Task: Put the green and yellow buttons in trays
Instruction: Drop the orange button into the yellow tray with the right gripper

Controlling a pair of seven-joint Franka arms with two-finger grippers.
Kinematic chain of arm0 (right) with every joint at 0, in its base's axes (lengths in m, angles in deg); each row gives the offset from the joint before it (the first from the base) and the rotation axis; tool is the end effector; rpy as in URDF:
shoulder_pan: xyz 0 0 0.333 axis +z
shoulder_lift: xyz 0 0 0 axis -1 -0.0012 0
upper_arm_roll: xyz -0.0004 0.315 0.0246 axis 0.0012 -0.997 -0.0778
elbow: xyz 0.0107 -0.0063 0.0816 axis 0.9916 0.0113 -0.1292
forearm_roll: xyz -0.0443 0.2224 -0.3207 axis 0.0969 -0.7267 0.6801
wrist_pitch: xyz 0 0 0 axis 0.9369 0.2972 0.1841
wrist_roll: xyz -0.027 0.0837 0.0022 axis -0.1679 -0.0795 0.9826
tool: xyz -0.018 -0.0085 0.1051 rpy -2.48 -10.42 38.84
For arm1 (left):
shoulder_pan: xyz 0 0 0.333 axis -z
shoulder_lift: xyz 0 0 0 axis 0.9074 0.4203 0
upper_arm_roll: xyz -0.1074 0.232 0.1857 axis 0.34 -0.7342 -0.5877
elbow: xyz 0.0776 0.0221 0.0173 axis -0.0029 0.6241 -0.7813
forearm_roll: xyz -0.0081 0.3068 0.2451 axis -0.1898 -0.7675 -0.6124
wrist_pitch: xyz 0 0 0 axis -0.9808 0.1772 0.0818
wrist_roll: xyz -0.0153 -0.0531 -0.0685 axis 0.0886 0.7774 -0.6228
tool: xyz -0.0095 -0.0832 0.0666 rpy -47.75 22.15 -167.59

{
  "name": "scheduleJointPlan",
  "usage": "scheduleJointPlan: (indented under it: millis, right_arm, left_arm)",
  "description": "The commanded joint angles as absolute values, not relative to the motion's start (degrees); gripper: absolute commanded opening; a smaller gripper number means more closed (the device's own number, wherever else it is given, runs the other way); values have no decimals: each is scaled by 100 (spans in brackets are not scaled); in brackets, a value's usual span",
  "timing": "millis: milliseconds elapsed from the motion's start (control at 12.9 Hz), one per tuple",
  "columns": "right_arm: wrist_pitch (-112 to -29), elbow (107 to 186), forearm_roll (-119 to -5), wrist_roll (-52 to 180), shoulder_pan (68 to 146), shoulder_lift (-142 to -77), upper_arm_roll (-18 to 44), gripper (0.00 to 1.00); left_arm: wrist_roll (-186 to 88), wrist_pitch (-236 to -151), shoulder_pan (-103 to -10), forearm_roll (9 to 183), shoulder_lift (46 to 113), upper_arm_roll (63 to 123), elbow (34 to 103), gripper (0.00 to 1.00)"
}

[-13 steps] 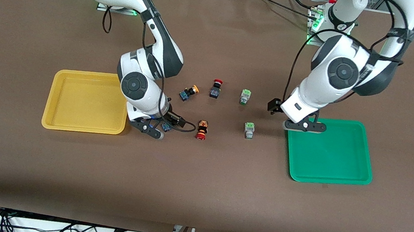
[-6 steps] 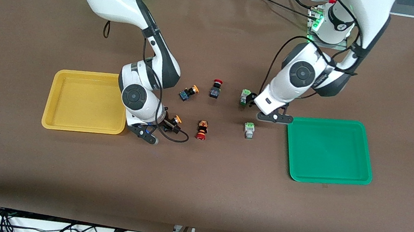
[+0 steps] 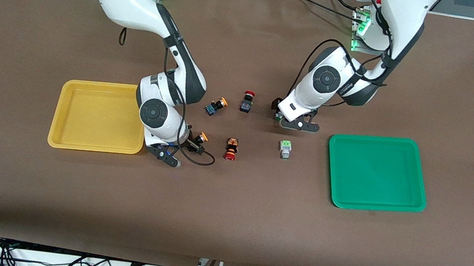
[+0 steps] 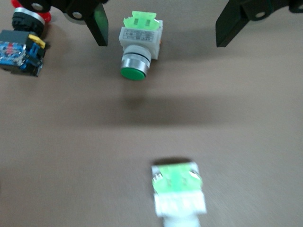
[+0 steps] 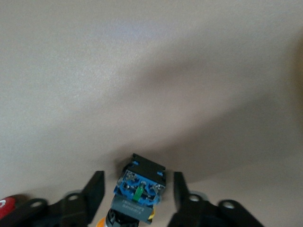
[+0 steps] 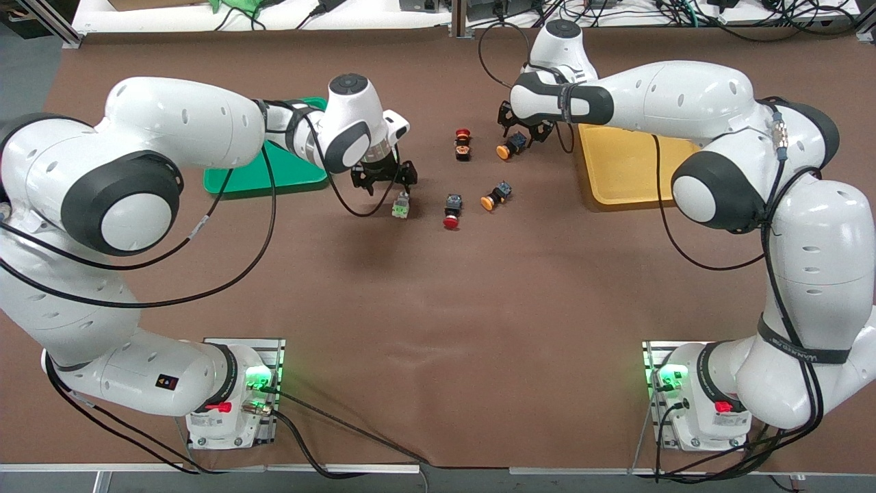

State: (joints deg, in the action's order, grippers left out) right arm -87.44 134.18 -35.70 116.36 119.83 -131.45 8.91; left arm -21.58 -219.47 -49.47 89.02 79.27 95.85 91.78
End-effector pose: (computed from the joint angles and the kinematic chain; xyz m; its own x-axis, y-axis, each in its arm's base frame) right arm 0.6230 0.3450 0.1894 0.8980 -0.4294 -0.0958 -0.4368 -0.8962 -0.0781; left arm 0.4537 -0.3383 0.2041 0.9890 -0.0056 -0.1478 0.0102 -0.9943 0.1058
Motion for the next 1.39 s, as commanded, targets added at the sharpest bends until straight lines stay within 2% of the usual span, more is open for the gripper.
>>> scheduleJointPlan:
  millis: [0, 155, 387, 464, 541, 773, 851, 928, 1083, 1315]
  right_arm:
    - [-8706, 13288, -3586, 11387, 11815, -13177, 859, 33]
    - [-8426, 13288, -3560, 11123, 11718, -13090, 859, 27]
    - [-7434, 13305, -3551, 10019, 11376, -12616, 1033, 27]
    - [-7153, 13323, -3550, 9475, 11349, -12510, 1269, 27]
    - [-6958, 13341, -3542, 8939, 11349, -12431, 1533, 27]
    - [-6737, 13752, -3280, 7330, 11357, -12062, 2193, 28]
    - [-6737, 13893, -3113, 7029, 11357, -11991, 2369, 28]
    - [-6798, 14086, -3111, 6791, 11357, -11973, 2501, 29]
    - [-7269, 14568, -3120, 6343, 11357, -11973, 2721, 29]
    - [-8106, 15159, -3172, 5989, 11296, -11964, 2775, 37]
  left_arm:
    - [-2065, -22081, -4731, 8901, 7993, 9552, 9249, 100]
    - [-1864, -22090, -4608, 8779, 8037, 9560, 9267, 100]
    - [-803, -22116, -4520, 7586, 8230, 9578, 9249, 98]
    - [-713, -22116, -4520, 7417, 8283, 9613, 9232, 88]
    - [-703, -22116, -4520, 7415, 8283, 9622, 9223, 69]
    - [-694, -22116, -4520, 7415, 8275, 9622, 9188, 22]
    - [-659, -22116, -4537, 7433, 8257, 9631, 9179, 8]
    - [-598, -22107, -4607, 7494, 8214, 9631, 9162, 0]
    - [-614, -22037, -4809, 7529, 7986, 9639, 9100, 0]
    - [-1489, -21616, -5352, 7547, 7556, 9613, 9082, 0]
